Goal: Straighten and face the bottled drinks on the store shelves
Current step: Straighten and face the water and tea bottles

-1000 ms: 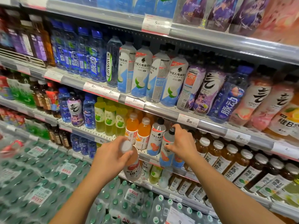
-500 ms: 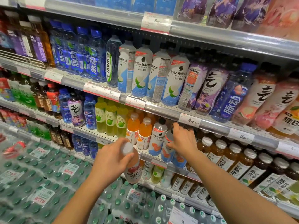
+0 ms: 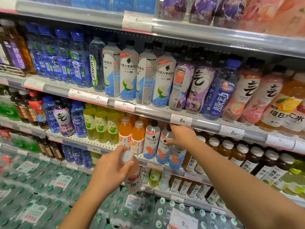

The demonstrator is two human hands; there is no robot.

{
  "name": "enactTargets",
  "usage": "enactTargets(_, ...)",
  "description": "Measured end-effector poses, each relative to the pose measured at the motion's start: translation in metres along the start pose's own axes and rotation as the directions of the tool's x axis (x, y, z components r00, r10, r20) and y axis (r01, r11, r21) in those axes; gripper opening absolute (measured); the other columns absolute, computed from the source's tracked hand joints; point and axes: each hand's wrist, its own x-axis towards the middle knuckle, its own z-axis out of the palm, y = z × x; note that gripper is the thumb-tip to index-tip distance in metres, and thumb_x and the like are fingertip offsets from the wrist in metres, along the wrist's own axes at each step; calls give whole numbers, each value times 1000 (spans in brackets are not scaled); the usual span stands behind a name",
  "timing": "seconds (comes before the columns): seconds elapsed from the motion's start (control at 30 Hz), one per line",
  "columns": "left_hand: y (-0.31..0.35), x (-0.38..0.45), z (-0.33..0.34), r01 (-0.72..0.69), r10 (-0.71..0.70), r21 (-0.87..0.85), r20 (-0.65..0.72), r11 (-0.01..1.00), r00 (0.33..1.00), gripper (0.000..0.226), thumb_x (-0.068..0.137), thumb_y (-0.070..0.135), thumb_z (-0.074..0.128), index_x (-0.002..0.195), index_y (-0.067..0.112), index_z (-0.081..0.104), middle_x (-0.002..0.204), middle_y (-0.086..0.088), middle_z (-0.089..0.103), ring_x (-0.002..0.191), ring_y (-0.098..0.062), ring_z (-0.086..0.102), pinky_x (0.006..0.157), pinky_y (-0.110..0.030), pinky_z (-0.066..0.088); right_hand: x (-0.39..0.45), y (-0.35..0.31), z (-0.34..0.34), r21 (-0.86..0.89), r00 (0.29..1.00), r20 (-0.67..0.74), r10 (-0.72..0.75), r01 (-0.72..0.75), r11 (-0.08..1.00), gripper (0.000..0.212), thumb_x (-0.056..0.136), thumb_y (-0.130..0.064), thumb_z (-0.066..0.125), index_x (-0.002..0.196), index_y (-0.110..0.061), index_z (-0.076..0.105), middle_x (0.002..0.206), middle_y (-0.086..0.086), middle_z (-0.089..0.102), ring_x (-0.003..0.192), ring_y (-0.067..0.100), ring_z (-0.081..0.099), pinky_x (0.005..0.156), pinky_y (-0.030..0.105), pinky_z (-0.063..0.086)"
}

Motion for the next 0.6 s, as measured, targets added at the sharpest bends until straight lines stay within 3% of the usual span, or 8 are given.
enactTargets(0.17,3,-1,8,2,-2,-6,21,1000,1000,40,86,48,71,121,36,55,94,9,71,83,-17,65,71,-35,51,-15,25,1,-96,994,92,67,-58,994,49,78,-55,78,99,-25,44,100,-3,61,94,22,61,70,36,52)
enactTargets(0.33,8,-4,16,5,-4,-25,58,1000,998,41,86,48,70,123,36,55,95,11,71,79,-15,66,73,-36,54,-19,36,4,-50,993,100,69,-65,997,47,80,-50,80,95,-23,44,91,-5,53,86,19,52,70,35,47)
enactTargets(0.47,14,-7,20,-8,10,-24,83,1000,997,40,86,47,72,121,35,56,89,14,67,77,-12,63,68,-33,50,-18,37,5,-13,995,78,65,-65,998,42,82,-45,79,92,-23,44,89,-6,50,88,19,53,70,33,42)
enactTargets(0.6,19,-11,20,-11,14,-28,106,1000,994,40,86,46,72,121,36,55,98,14,70,82,-9,64,73,-31,52,-17,37,3,-2,990,110,89,-90,996,41,82,-46,80,93,-24,46,95,-4,57,95,21,59,72,34,46)
